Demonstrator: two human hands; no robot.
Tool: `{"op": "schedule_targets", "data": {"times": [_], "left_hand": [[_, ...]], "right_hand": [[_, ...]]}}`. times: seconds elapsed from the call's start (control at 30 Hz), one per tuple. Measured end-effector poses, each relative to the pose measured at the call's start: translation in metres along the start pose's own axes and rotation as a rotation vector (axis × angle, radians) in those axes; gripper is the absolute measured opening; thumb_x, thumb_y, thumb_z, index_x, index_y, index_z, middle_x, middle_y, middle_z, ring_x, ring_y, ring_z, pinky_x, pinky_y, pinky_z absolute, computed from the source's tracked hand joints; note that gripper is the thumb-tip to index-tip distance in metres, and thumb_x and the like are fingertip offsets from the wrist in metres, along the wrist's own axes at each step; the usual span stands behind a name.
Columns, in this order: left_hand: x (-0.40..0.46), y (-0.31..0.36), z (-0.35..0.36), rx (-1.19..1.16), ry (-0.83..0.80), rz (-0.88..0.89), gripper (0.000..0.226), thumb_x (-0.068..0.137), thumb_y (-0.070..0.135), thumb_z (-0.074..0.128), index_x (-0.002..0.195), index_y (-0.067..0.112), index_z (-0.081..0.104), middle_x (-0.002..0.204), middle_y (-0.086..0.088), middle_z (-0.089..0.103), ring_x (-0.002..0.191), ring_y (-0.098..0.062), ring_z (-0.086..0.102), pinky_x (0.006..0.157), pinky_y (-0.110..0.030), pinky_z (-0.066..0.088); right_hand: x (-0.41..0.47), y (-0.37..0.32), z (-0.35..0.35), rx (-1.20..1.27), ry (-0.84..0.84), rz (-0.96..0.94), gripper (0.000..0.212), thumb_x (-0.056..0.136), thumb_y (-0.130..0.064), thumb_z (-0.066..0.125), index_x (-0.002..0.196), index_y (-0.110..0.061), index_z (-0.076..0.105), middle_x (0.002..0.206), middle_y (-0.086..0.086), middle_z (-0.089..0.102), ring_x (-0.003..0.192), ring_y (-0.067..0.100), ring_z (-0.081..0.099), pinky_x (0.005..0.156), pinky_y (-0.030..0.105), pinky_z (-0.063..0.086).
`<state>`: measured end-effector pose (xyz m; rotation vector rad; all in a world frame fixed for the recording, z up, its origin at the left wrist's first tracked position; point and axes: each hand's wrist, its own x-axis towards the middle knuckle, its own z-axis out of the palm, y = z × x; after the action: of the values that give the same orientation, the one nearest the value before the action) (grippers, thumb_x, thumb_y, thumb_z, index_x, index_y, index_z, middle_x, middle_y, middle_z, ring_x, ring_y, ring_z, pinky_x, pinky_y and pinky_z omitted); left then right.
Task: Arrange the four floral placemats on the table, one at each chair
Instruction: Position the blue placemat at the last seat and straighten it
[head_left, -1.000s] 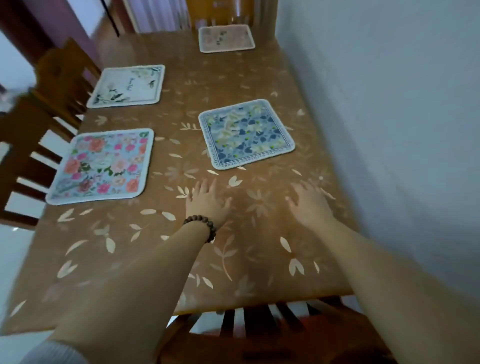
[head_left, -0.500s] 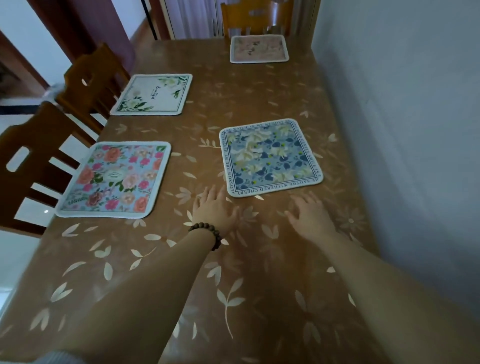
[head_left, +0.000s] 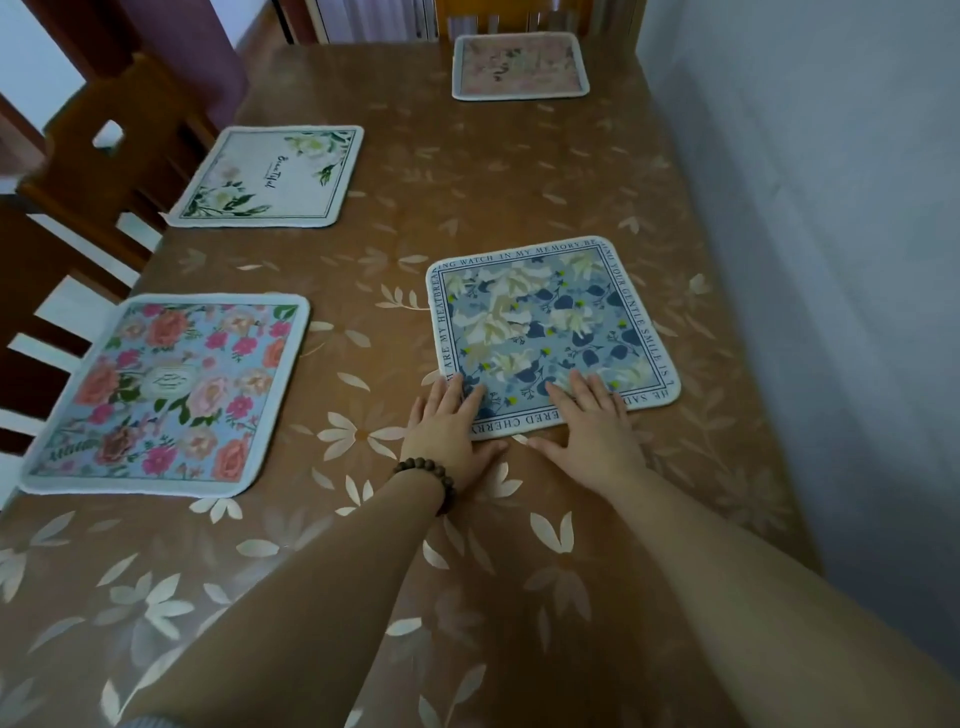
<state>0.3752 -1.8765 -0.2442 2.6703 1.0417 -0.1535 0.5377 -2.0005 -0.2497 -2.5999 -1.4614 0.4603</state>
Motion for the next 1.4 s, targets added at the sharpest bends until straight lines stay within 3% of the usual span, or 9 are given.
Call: {"op": "schedule_targets", "data": {"times": [0.2,0.37,0.6,0.83,1.13,1.4], "left_hand": [[0.014,-0.006,0.006,0.129,-0.020,0.142,0.063,0.092,0.060,0.025,0.148,0.033,0.013,0.158,-0.002,0.006,0.144,-0.025,-0.002,0.116,-0.040,0.001],[0.007,0.000,0.008,0.145,0.045,0.201,0.049,0.100,0.042,0.022,0.147,0.027,0.024,0.154,-0.007,0.023,0.142,-0.035,0.010,0.116,-0.046,0.011],[0.004,-0.001,0.002,0.087,0.002,0.223,0.048,0.100,0.011,0.031,0.147,0.021,0.023,0.155,-0.006,0.023,0.143,-0.033,0.009,0.116,-0.046,0.012],[-0.018,0.003,0.004,-0.076,0.022,0.138,0.043,0.101,0.012,0.031,0.143,0.020,0.033,0.153,-0.004,0.028,0.143,-0.030,0.011,0.116,-0.045,0.013],[-0.107,-0.001,0.024,-0.151,-0.082,0.113,0.042,0.101,0.015,0.032,0.141,0.024,0.038,0.153,-0.001,0.027,0.144,-0.027,0.008,0.115,-0.043,0.005],[-0.194,-0.005,0.031,-0.162,-0.108,0.145,0.040,0.101,0.016,0.030,0.139,0.023,0.041,0.152,-0.002,0.031,0.143,-0.027,0.013,0.115,-0.041,0.013]], "right_hand": [[0.019,0.001,-0.002,-0.002,0.014,-0.033,0.085,0.078,-0.074,0.045,0.148,-0.036,0.016,0.160,-0.001,0.002,0.146,0.021,-0.007,0.115,0.044,-0.004],[0.015,0.001,-0.001,-0.003,0.029,-0.068,0.073,0.082,-0.070,0.038,0.146,-0.038,0.022,0.159,-0.004,0.008,0.146,0.022,-0.004,0.116,0.046,-0.003],[0.009,0.023,-0.012,-0.129,0.057,-0.186,0.044,0.101,-0.028,0.035,0.145,-0.031,0.030,0.155,-0.005,0.026,0.144,0.021,0.016,0.116,0.040,0.014],[-0.006,0.009,-0.023,0.071,0.011,-0.062,0.039,0.099,-0.014,0.039,0.135,-0.026,0.048,0.147,-0.001,0.042,0.140,0.020,0.028,0.113,0.043,0.022],[-0.113,-0.020,0.007,0.127,0.026,-0.015,0.038,0.098,-0.019,0.043,0.134,-0.026,0.050,0.146,-0.002,0.044,0.142,0.021,0.025,0.114,0.041,0.017],[-0.200,-0.045,0.029,0.152,-0.010,0.030,0.039,0.100,-0.016,0.037,0.136,-0.025,0.048,0.147,-0.003,0.041,0.142,0.019,0.023,0.115,0.040,0.016]]}}
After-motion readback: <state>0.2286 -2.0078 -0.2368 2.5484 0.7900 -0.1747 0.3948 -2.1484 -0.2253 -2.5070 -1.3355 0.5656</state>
